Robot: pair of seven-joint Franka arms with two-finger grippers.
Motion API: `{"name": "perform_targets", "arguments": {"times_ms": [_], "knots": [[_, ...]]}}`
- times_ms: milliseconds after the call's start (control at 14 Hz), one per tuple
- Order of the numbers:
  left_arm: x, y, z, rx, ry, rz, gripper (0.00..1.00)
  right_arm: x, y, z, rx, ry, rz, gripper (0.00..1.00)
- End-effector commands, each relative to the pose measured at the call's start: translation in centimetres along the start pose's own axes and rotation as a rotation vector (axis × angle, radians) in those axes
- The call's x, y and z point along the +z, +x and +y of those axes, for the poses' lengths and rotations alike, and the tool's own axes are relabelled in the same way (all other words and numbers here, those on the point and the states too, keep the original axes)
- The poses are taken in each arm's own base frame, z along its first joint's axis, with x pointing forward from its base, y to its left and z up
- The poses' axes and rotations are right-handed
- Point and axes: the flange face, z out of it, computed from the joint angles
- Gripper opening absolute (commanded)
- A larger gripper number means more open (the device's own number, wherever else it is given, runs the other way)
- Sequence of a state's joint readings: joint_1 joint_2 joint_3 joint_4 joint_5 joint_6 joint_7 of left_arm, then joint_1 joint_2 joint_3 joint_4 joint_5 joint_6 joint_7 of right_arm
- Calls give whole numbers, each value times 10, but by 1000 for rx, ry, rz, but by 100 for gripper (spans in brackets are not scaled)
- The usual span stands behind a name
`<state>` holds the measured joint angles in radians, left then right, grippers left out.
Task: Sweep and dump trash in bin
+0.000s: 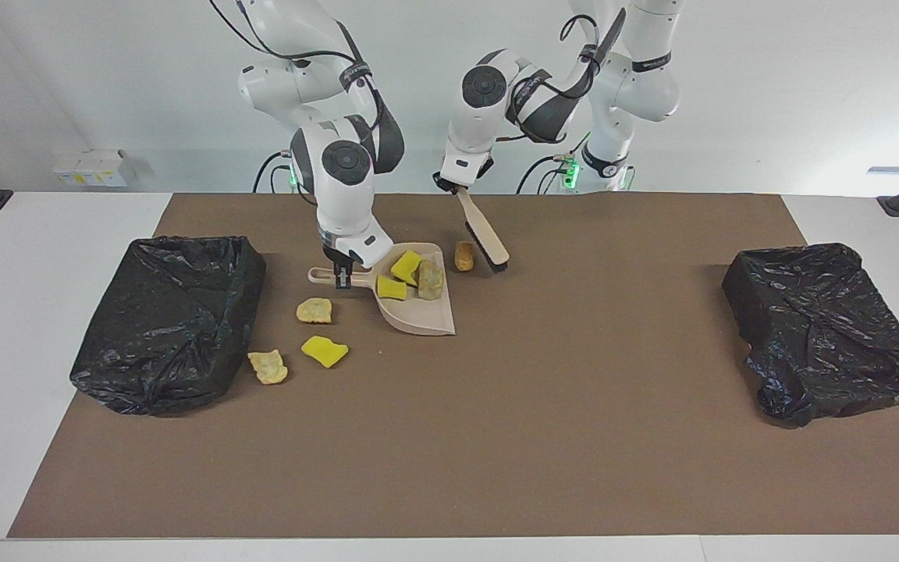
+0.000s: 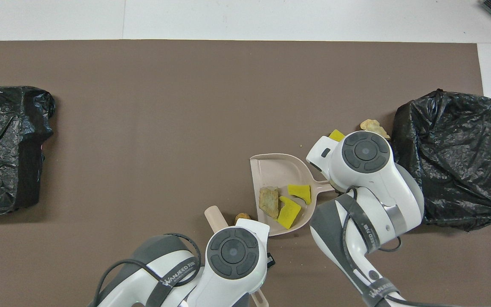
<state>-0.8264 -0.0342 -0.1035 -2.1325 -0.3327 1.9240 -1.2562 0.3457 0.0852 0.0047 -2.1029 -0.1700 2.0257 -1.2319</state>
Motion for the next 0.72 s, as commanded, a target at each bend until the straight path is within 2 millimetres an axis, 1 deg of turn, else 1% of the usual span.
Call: {"name": "perform_targets", "arguments": {"times_ms": [0,72,143,358,502,573,645], "knots": [[11,-5,-13,-87,-2,5,0,3,-3,-10,0,-19,0,0],[22,-14,-11,-105,-19,2,0,4,-3,-11,-1,-26,3,0],[28,-21,-8,-120,-57,2,0,5,-3,-12,-1,-28,3,0],[32,-17,1,-177,-140,-49,0,8,-2,-13,0,-29,5,0],[43,-9,12,-203,-185,-52,0,8,-3,-13,2,-31,5,0],[48,-8,19,-206,-222,-43,0,8,-3,-13,2,-31,5,0],[46,-5,25,-211,-257,-35,0,8,-2,-13,3,-29,5,0]]}}
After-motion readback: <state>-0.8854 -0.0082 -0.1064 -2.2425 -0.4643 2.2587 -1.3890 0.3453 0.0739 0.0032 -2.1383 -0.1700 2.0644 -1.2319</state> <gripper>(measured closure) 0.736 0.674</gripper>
